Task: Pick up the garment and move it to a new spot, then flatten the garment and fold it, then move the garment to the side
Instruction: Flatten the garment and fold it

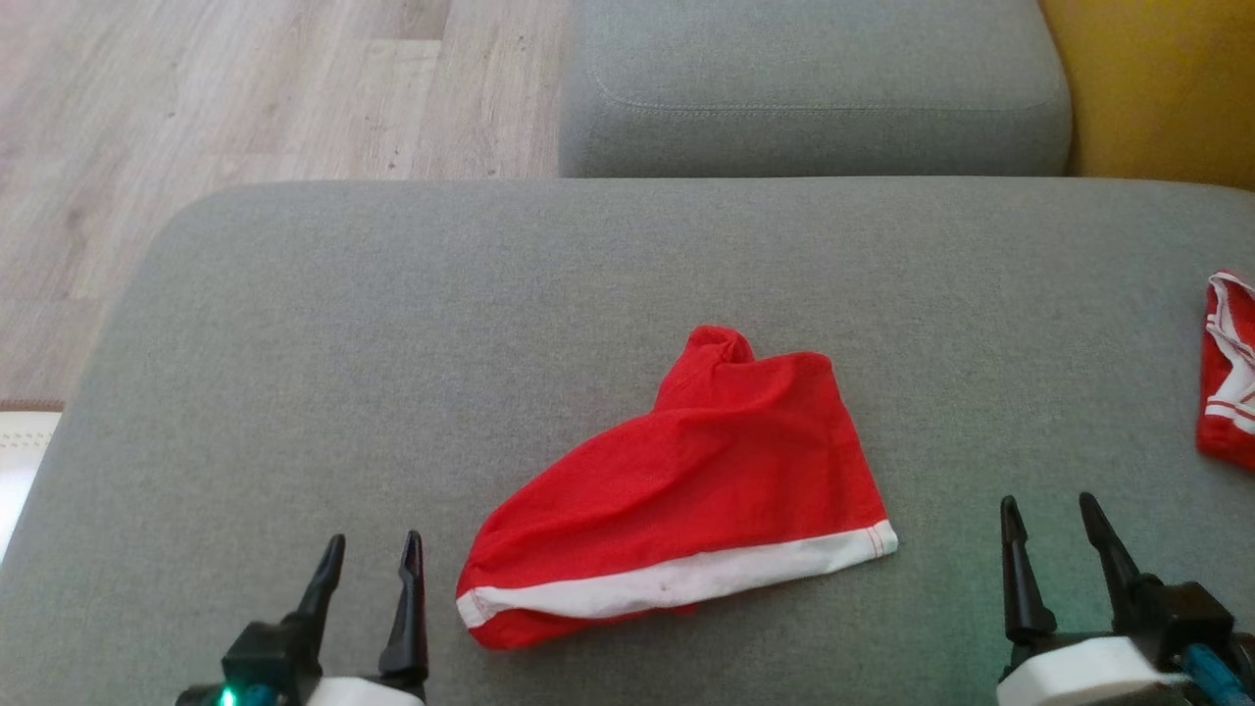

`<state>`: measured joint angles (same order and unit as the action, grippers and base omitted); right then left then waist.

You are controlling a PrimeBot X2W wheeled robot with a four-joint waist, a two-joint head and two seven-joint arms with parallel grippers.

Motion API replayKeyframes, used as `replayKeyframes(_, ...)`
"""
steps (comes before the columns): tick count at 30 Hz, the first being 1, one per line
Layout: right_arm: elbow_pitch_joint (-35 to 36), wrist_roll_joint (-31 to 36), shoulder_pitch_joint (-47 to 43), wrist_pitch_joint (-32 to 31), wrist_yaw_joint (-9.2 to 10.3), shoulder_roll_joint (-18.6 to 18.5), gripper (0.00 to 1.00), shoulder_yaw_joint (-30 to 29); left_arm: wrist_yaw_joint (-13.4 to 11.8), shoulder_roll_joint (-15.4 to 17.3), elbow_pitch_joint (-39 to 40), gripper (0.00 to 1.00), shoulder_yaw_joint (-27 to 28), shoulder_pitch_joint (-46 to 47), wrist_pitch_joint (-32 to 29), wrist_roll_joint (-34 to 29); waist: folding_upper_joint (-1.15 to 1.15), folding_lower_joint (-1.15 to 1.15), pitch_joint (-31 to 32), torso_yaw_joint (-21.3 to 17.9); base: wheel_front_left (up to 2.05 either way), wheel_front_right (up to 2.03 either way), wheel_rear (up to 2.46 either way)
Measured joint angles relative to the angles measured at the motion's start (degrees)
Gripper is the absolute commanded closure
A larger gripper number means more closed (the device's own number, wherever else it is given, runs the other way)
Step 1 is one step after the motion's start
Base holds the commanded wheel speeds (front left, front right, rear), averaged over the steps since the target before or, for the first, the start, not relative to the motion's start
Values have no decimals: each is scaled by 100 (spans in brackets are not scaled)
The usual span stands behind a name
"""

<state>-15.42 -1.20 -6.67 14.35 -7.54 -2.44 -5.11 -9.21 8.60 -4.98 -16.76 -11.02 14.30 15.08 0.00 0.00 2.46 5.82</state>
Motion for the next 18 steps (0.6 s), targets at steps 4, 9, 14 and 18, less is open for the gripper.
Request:
replayKeyframes(4, 1, -40, 0, 0, 0, 0, 0, 43, 296, -183, -41, 0, 343, -3, 0, -263, 0, 0, 11, -6, 0, 0, 0)
replayKeyframes(9, -5, -83, 0, 0, 1, 0, 0, 93, 620, -327, -80, 0, 665, -26, 0, -470, 0, 0, 14, -3, 0, 0, 0)
replayKeyframes(14, -20, -89, -1, 0, 1, -1, 0, 133, 870, -425, -83, 0, 822, -35, 0, -598, 0, 0, 15, 11, 0, 0, 0)
replayKeyframes(18, -97, -337, 3, 0, 0, 0, 0, 347, 1095, -483, -187, 0, 824, -51, 0, -581, 0, 0, 15, 6, 0, 0, 0)
